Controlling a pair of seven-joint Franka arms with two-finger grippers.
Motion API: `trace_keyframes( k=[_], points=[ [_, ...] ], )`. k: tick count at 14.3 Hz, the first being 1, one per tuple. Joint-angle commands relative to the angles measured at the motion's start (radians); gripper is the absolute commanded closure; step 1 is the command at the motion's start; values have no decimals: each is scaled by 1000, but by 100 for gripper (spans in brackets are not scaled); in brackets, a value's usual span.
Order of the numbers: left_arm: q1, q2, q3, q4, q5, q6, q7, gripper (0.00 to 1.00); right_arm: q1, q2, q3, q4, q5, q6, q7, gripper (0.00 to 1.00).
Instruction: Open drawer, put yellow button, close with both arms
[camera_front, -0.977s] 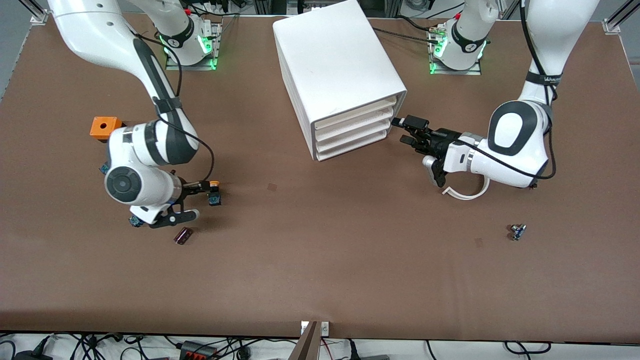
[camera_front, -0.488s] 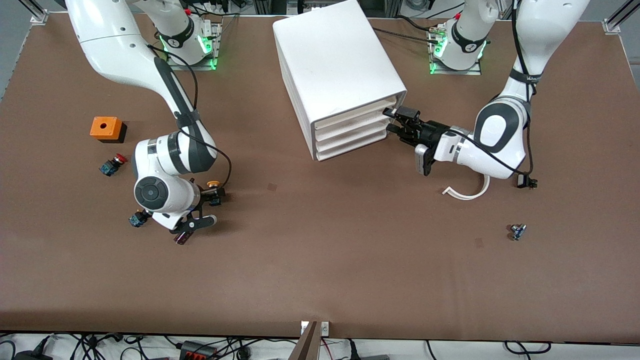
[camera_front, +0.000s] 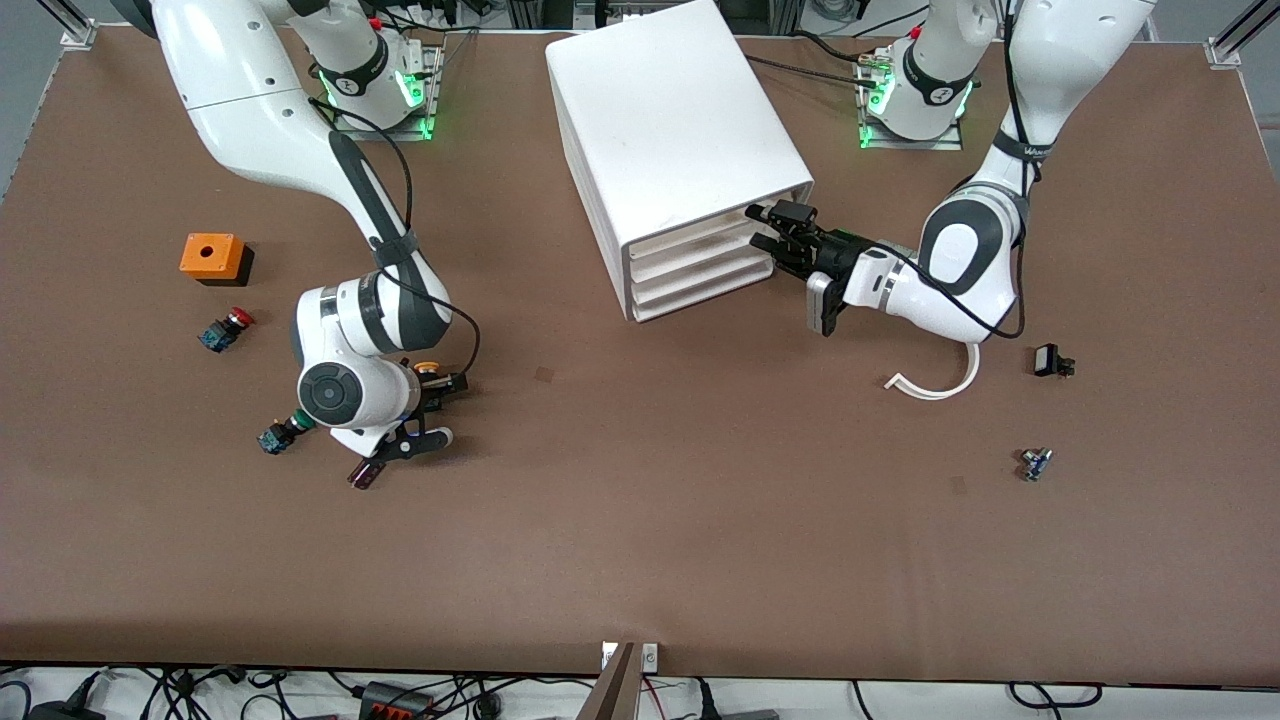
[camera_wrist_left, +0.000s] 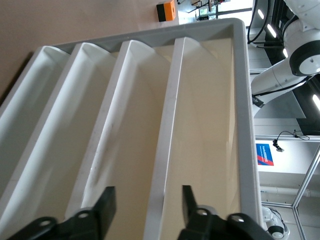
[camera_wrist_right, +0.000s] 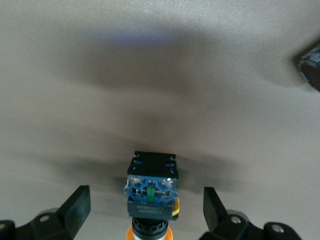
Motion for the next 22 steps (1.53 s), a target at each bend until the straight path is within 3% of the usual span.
trace_keyframes(
  k=[1, 3, 5, 7, 10, 15, 16, 17, 18, 22],
  points=[
    [-5, -28, -5, -33, -28, 17, 32, 83, 2, 1, -5, 2, 12, -1, 8, 5],
    [-2, -23, -4, -22, -27, 19, 28, 97, 2, 7, -5, 2, 12, 0, 8, 36],
    [3, -15, 2, 1, -19, 19, 18, 98, 1, 6, -5, 4, 13, -2, 8, 67],
    [18, 9, 10, 42, -11, 19, 17, 98, -1, -2, -5, 9, 15, -2, 8, 83],
    [46, 98, 11, 166, 51, 19, 15, 98, 4, -25, -5, 19, 10, -6, -11, 98],
    [110, 169, 16, 306, 91, 20, 8, 96, 33, -96, -5, 134, 13, -75, -33, 100],
    [115, 169, 18, 314, 93, 20, 8, 88, 33, -96, -3, 192, 13, -118, -31, 100],
    [116, 167, 21, 315, 93, 19, 6, 53, 35, -96, -3, 252, 15, -159, -25, 100],
    [118, 167, 22, 315, 91, 14, 6, 1, 38, -96, -2, 322, 13, -213, -25, 100],
    [135, 135, 25, 338, 120, -39, -110, 0, 74, -93, -5, 479, 13, -262, -21, 100]
  ],
)
